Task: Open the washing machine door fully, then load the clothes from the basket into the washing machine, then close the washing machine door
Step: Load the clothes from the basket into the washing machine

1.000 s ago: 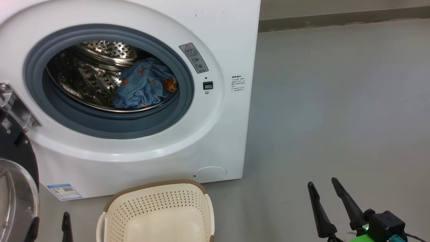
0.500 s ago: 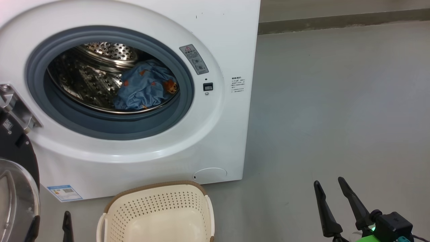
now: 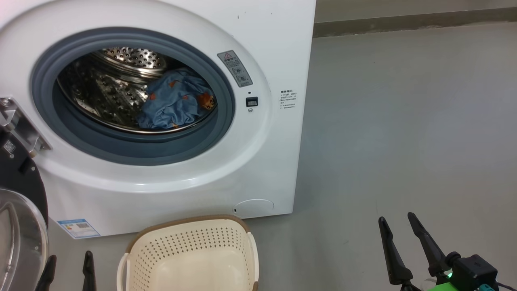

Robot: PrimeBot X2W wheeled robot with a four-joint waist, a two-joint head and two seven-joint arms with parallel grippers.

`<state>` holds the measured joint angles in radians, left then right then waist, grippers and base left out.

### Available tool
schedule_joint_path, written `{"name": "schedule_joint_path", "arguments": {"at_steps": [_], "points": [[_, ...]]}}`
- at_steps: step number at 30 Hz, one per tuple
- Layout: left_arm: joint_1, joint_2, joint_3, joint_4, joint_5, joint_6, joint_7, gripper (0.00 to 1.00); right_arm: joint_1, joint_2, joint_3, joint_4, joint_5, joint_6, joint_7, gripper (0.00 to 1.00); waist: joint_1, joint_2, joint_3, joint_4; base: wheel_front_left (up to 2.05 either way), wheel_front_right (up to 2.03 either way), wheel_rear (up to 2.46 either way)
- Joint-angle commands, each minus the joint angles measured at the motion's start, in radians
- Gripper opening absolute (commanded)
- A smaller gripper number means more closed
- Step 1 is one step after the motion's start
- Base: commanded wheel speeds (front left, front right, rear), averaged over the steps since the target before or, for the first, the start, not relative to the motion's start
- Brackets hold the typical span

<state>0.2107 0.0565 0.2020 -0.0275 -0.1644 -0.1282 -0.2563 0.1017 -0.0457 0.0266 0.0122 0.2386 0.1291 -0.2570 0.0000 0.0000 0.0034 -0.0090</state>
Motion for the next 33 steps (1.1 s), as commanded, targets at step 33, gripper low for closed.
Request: {"name": "schedule_joint_path", "arguments": {"at_steps": [33], "points": [[-0.052, 0.046, 0.030, -0.024, -0.045, -0.002, -0.006, 1.00, -0.032, -0.004, 0.035, -0.020, 0.002, 0.002, -0.005, 1.00, 0.0000, 0.0000, 0.036, 0.008, -0.02, 0.02, 0.00]]}}
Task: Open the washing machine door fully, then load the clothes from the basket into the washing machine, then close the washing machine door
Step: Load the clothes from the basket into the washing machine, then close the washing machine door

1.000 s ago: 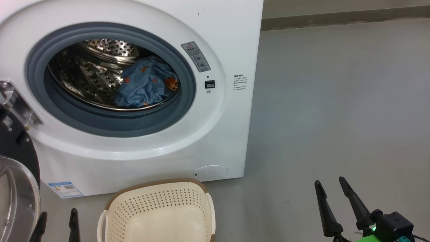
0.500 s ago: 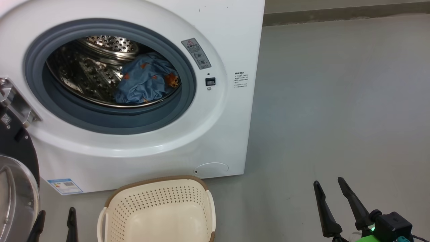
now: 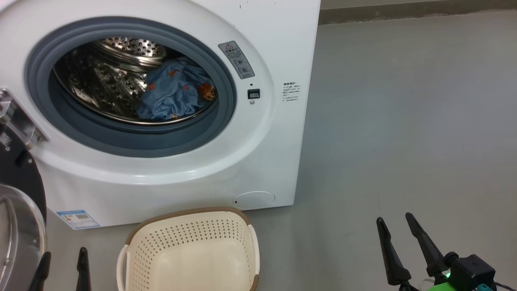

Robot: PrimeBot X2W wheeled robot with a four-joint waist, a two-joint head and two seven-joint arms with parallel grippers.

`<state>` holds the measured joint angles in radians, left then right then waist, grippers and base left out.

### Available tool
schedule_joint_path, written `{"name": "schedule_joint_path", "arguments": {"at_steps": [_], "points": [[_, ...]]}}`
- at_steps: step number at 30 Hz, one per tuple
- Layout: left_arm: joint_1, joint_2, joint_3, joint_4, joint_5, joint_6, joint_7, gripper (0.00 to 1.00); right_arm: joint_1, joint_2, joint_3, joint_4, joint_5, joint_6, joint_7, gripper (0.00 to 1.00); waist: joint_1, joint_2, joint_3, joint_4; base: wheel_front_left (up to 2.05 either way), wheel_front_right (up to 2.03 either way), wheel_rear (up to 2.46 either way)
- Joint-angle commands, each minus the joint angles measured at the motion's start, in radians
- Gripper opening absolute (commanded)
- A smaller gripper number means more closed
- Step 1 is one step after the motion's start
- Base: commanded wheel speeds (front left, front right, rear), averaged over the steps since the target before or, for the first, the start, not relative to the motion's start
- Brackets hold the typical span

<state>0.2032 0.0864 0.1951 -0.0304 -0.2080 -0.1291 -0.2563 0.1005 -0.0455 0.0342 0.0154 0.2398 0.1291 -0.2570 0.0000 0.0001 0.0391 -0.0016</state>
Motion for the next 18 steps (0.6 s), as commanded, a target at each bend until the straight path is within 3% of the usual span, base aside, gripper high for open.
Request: {"name": "schedule_joint_path", "arguments": {"at_steps": [1, 8, 18], "points": [[-0.045, 0.015, 0.036, -0.020, -0.002, -0.001, -0.006, 1.00, -0.031, -0.005, 0.027, -0.023, 0.002, 0.002, -0.005, 1.00, 0.0000, -0.0001, 0.000, 0.001, -0.55, 0.55, 0.00], [-0.051, 0.017, 0.036, -0.016, 0.003, -0.001, -0.006, 1.00, -0.037, -0.005, 0.031, -0.020, 0.006, 0.002, -0.005, 1.00, 0.0000, -0.0001, 0.006, 0.000, -1.09, 1.09, 0.00], [-0.063, 0.023, 0.036, -0.025, -0.003, -0.002, -0.006, 1.00, -0.041, -0.005, 0.030, -0.022, 0.007, 0.002, -0.005, 1.00, 0.0000, -0.0001, 0.020, -0.003, -1.94, 1.94, 0.00]]}}
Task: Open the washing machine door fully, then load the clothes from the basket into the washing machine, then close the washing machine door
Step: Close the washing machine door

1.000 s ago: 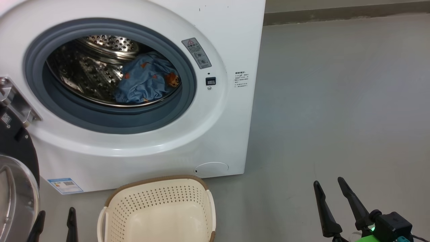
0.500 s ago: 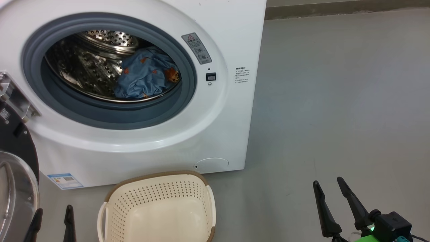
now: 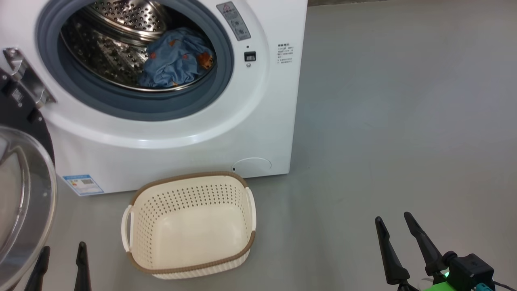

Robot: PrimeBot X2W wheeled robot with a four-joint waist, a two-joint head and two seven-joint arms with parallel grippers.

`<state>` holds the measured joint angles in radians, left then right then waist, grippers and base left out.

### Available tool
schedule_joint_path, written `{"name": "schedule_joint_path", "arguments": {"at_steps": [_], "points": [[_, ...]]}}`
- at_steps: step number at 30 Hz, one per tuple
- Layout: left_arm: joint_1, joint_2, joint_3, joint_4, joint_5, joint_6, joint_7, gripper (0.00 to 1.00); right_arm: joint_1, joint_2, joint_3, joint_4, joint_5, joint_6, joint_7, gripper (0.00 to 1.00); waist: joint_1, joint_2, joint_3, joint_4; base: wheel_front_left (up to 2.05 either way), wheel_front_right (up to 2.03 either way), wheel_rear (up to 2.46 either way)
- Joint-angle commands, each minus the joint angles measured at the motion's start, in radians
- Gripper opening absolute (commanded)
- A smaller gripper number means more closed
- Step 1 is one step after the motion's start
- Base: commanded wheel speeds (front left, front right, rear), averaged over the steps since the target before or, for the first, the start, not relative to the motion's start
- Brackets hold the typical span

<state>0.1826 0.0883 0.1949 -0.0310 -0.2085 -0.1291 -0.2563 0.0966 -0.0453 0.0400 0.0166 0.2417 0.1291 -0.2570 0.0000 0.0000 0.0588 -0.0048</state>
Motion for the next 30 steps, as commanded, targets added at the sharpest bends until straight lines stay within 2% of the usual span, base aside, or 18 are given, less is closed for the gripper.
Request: {"name": "schedule_joint_path", "arguments": {"at_steps": [1, 10, 30], "points": [[-0.043, 0.021, 0.036, -0.024, -0.002, -0.002, -0.006, 1.00, -0.037, -0.005, 0.023, -0.023, 0.005, 0.002, -0.005, 1.00, 0.0000, 0.0000, -0.001, 0.000, -1.60, 1.60, 0.00], [-0.031, 0.020, 0.014, -0.023, -0.004, -0.002, -0.006, 1.00, -0.032, -0.005, 0.023, -0.018, 0.001, 0.002, -0.005, 1.00, 0.0000, 0.0000, -0.022, 0.004, -0.92, 0.92, 0.00], [-0.017, 0.005, 0.001, -0.020, -0.004, -0.002, -0.006, 1.00, -0.018, -0.005, 0.029, -0.008, -0.011, 0.002, -0.005, 1.00, 0.0000, 0.0000, -0.053, 0.020, -0.02, 0.02, 0.00]]}}
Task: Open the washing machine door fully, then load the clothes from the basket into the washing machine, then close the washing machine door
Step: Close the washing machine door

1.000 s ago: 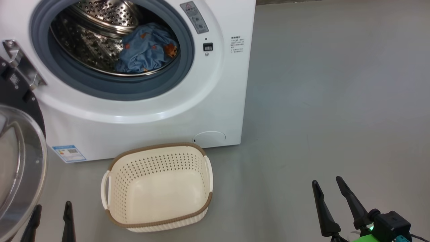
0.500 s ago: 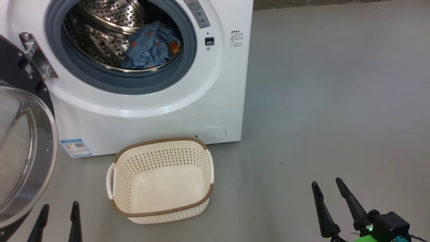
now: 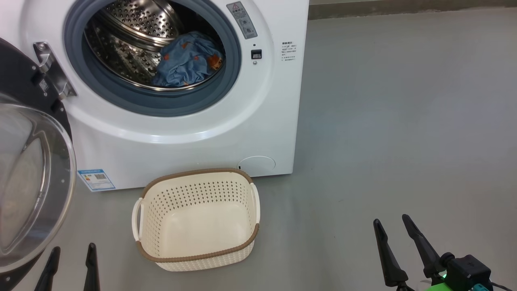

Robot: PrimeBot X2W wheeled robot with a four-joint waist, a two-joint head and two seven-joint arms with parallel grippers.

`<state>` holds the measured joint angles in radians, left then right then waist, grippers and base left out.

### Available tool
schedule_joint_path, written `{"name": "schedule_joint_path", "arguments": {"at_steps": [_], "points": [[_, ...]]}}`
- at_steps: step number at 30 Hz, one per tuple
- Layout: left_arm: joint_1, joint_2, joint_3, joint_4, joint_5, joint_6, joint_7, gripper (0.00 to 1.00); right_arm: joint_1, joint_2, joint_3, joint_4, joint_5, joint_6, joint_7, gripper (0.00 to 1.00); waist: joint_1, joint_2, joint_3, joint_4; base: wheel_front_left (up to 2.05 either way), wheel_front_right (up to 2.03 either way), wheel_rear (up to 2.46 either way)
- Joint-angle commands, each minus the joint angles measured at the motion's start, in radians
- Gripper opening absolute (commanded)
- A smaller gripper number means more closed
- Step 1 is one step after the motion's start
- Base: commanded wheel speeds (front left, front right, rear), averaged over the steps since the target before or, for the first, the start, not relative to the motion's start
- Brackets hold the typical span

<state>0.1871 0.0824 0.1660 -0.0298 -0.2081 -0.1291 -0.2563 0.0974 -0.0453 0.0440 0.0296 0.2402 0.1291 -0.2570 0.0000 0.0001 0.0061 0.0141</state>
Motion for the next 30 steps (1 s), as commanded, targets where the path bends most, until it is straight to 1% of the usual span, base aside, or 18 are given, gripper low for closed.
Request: {"name": "schedule_joint_path", "arguments": {"at_steps": [1, 14, 30], "points": [[-0.022, 0.012, 0.031, -0.021, -0.005, -0.002, -0.006, 1.00, -0.019, -0.005, 0.025, -0.020, -0.010, 0.002, -0.005, 1.00, 0.0000, -0.0001, 0.000, 0.001, 0.00, 0.00, 0.00], [-0.025, 0.011, 0.035, -0.022, -0.016, -0.002, -0.006, 1.00, -0.018, -0.005, 0.021, -0.022, -0.008, 0.002, -0.005, 1.00, 0.0000, -0.0001, 0.004, 0.004, 0.00, 0.00, 0.00], [-0.037, 0.002, 0.062, 0.007, -0.031, -0.002, -0.006, 1.00, -0.018, -0.005, 0.039, -0.013, -0.004, 0.002, -0.005, 1.00, 0.0000, -0.0001, 0.004, 0.093, 0.00, 0.00, 0.00]]}}
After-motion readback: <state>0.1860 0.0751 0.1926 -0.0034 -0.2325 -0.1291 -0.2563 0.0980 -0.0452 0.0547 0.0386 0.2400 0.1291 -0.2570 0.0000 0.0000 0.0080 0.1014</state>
